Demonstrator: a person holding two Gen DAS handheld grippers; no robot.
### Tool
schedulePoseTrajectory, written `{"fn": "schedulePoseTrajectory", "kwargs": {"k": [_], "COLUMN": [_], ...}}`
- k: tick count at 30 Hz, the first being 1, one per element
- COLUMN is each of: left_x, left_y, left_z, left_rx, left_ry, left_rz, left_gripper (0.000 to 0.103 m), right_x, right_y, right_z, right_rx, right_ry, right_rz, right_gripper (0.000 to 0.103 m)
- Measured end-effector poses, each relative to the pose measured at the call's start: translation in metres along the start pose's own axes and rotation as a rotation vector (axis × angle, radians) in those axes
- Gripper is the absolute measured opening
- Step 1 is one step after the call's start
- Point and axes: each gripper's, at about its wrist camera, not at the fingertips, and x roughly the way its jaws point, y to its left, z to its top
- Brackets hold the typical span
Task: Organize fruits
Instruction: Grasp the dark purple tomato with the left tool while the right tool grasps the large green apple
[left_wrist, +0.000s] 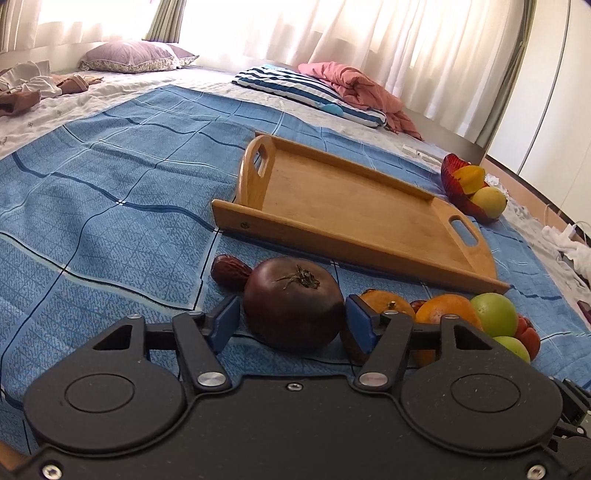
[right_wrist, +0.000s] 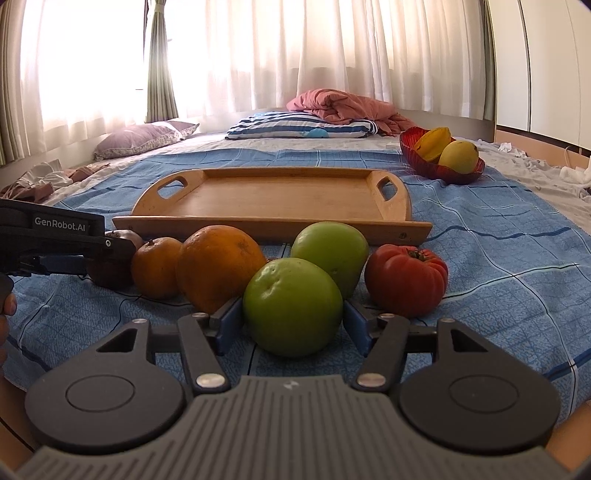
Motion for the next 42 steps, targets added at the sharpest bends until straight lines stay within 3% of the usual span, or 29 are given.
{"fn": "schedulePoseTrajectory", "kwargs": {"k": [8, 23, 29, 32, 35, 42], "left_x": [-0.007, -0.041, -0.039, -0.036, -0.031, -0.022], "left_y": [-0.007, -0.030, -0.038, -0.044, -0.049, -0.048], "left_z": [-0.004, -0.029, -0.034, -0.035, -0.038, -0.042], "left_rx": [0.013, 0.175, 0.230, 0.303, 0.351, 0.359], "left_ry": [0.005, -0.005, -0.048, -0.082, -0.081, -0.066], "left_rz": [0.026, 0.102, 0.131, 0.167, 0.179, 0.182], "left_gripper": [0.057, 0.058, 0.060, 0.067, 0.068, 0.068], "right_x": [-0.002, -0.015, -0.017, -0.017, -0.018, -0.016], "right_y": [0.001, -0.001, -0.002, -0.002, -0.002, -0.002], "right_z": [0.002, 0.000, -0.002, -0.002, -0.002, -0.002], "right_rx": [-0.007, 0.033, 0.042, 0.048, 0.048, 0.037], "right_ry": [0.003, 0.000, -0.001, 0.000, 0.000, 0.002], "right_rz": [-0.003, 0.013, 0.012, 0.013, 0.014, 0.015], "right_gripper": [0.061, 0.060, 0.061, 0.061, 0.061, 0.061]}}
